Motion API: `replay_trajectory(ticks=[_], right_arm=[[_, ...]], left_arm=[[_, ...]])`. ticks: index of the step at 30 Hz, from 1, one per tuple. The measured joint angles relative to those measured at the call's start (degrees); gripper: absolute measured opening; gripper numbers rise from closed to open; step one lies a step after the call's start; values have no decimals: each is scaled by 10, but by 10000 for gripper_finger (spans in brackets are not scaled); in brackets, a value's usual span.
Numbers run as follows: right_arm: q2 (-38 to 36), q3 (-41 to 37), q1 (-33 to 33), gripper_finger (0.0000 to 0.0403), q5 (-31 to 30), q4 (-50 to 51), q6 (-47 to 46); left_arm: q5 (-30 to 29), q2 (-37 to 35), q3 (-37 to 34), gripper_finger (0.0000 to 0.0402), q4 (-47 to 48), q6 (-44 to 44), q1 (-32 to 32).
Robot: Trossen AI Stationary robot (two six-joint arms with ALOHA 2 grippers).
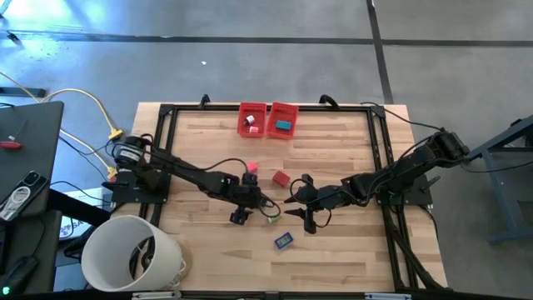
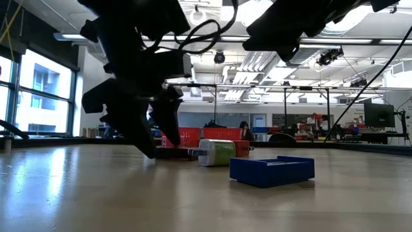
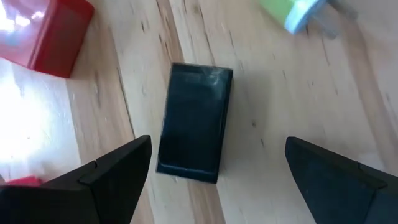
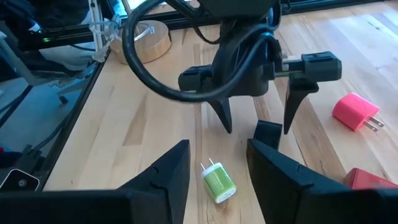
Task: Pick & Place Office items
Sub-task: Put the black digital clock into the right red basket
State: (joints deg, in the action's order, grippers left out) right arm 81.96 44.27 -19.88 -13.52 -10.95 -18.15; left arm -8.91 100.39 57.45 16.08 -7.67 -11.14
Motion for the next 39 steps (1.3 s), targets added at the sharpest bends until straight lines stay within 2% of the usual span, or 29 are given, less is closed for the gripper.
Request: replay_trajectory(ticks=[16,23,39], right_arm=[[0,0,0,146,0,0,0],[0,0,0,146,0,-2,0],[0,0,0,146,0,-4,0]], left_arm=[[13,11,1,360,-10,17,25],[60,22,1,360,-16,20,44],[72,52,2,360,-29,21,47]])
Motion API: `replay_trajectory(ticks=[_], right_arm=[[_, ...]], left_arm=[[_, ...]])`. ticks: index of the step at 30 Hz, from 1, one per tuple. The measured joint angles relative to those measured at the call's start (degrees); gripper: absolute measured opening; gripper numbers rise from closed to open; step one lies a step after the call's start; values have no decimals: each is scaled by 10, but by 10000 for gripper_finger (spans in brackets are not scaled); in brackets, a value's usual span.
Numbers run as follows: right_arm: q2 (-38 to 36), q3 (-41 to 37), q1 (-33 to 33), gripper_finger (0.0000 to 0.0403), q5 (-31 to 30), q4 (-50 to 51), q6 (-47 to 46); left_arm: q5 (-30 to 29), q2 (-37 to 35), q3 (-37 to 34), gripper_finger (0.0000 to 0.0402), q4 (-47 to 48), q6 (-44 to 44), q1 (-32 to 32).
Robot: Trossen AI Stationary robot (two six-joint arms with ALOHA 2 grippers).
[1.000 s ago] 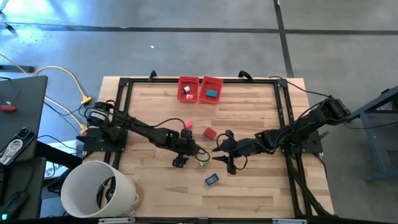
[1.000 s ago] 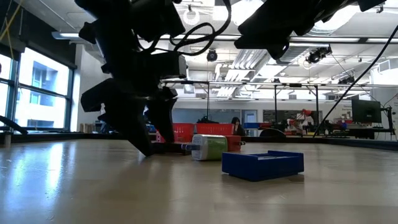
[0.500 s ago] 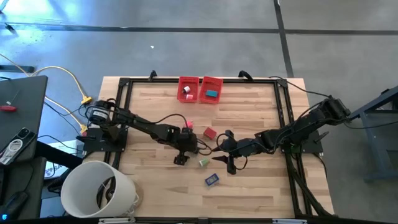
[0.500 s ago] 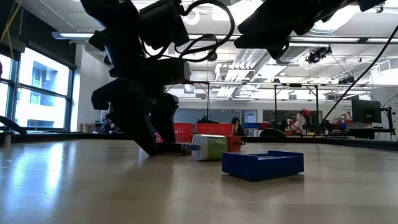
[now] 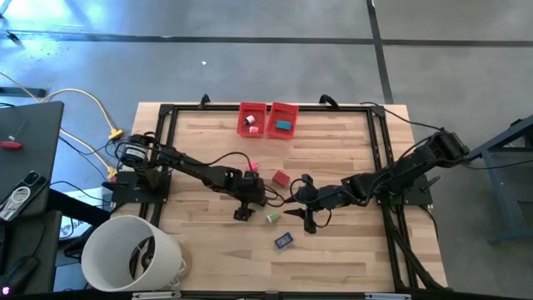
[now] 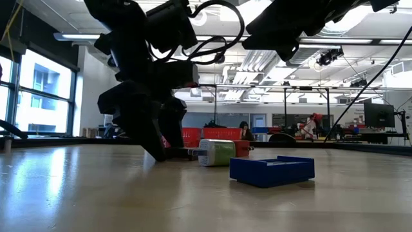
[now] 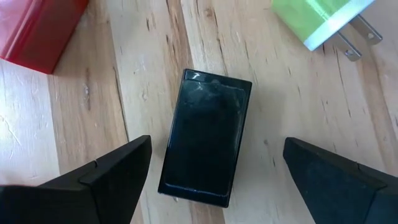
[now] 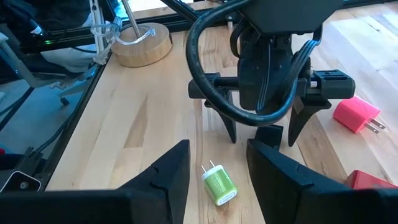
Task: Pick & Place Office items
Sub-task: Put the black digital clock into the right red basket
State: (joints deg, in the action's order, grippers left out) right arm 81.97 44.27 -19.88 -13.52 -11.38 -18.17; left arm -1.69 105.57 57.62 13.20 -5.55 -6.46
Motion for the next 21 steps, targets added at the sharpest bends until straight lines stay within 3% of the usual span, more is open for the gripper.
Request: replay_trajectory(ticks=[21], right_arm=[[0,0,0,146,0,0,0]], left_arm=[[1,1,-1,354,-5,11,0]])
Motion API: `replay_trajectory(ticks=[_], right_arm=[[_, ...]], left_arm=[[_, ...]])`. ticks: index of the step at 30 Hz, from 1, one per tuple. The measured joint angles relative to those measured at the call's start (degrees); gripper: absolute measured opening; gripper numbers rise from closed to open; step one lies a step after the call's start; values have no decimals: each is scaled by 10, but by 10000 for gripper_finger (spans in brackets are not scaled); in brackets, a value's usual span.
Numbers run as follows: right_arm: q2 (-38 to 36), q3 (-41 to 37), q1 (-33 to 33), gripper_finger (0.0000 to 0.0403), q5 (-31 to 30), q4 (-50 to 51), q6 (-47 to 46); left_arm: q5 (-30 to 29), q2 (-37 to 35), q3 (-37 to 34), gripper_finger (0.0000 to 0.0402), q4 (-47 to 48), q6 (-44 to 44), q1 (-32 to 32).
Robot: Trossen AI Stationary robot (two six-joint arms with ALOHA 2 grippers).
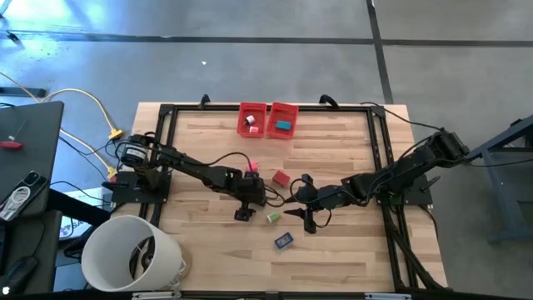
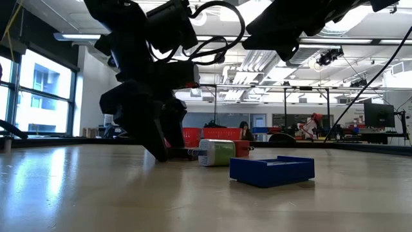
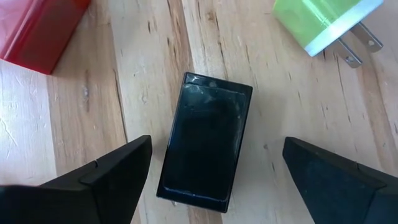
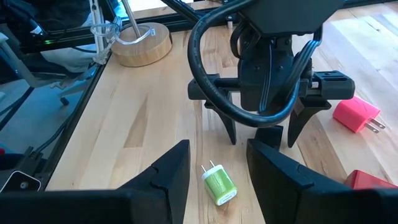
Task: Pick & Place Office items
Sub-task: Put the black digital clock into the right red basket
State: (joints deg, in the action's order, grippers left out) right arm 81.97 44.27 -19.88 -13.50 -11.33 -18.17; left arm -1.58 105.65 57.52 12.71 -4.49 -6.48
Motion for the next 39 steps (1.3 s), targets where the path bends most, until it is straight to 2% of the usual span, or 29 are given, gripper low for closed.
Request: replay_trajectory(ticks=[16,39], right_arm=[[0,0,0,146,0,0,0],[0,0,0,146,0,0,-30]], left_arm=[[13,0,0,255,0,9,-1],[13,1,0,200,0,13,-1]])
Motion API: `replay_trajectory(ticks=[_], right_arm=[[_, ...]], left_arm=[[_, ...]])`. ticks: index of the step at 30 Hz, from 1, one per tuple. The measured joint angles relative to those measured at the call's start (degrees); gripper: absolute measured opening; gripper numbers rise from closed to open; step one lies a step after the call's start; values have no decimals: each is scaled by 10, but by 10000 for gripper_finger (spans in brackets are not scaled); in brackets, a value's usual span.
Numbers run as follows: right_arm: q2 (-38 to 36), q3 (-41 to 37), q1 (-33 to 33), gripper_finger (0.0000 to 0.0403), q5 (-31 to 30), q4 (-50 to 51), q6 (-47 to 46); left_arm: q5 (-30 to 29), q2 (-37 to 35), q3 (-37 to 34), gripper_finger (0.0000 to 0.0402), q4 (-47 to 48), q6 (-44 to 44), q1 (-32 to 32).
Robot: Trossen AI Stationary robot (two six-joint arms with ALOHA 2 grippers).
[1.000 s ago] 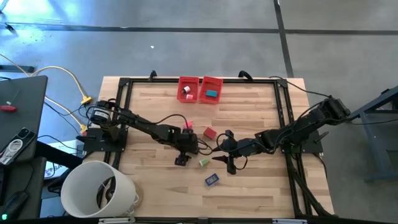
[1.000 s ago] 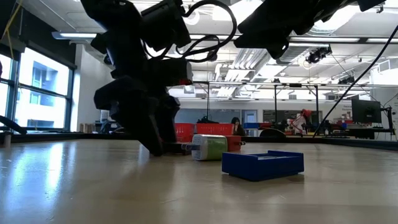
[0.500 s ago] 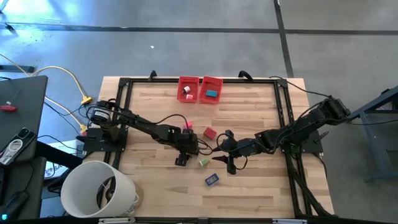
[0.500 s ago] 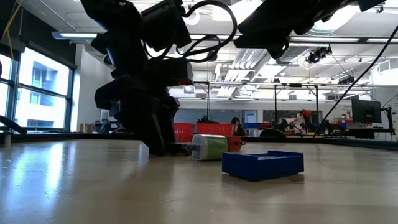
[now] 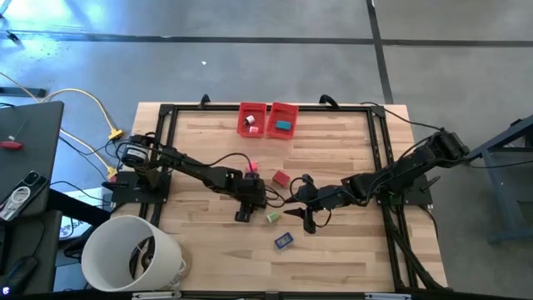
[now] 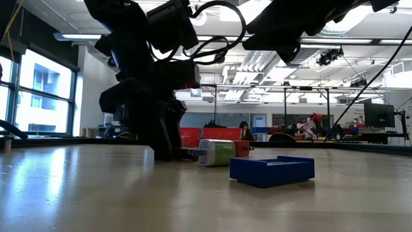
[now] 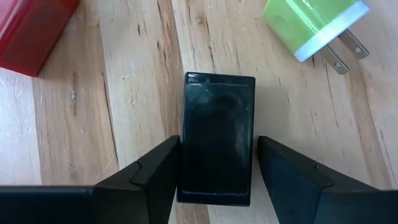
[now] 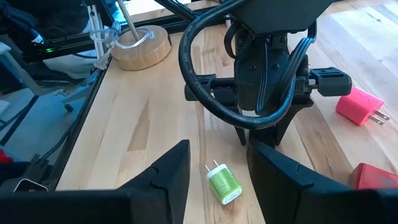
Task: Pick & Place Office items
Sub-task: Put the black digital clock into the right red basket
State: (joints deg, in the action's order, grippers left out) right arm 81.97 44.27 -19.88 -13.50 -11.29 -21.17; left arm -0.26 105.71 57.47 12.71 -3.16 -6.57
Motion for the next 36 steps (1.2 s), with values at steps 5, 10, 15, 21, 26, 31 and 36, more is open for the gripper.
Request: replay_trajectory(ticks=[5,10,15,21,26,31,36], right_arm=[[0,0,0,146,0,0,0],[0,0,0,146,0,0,2],[0,0,0,146,0,0,0],[0,0,0,146,2,1,2],[0,0,-5,146,2,5,15],[0,0,-10,146,3,4,20],[0,0,-12,146,3,4,19]], left_arm=[[0,0,0,187,0,2,0],[-2,0,0,166,0,6,-4],[-28,0,0,149,-2,6,-11],[-58,0,0,154,-3,6,-25],[-72,0,1,153,-3,19,-37],[-118,0,1,153,-5,19,-54],[-154,-6,1,152,-5,21,-69]])
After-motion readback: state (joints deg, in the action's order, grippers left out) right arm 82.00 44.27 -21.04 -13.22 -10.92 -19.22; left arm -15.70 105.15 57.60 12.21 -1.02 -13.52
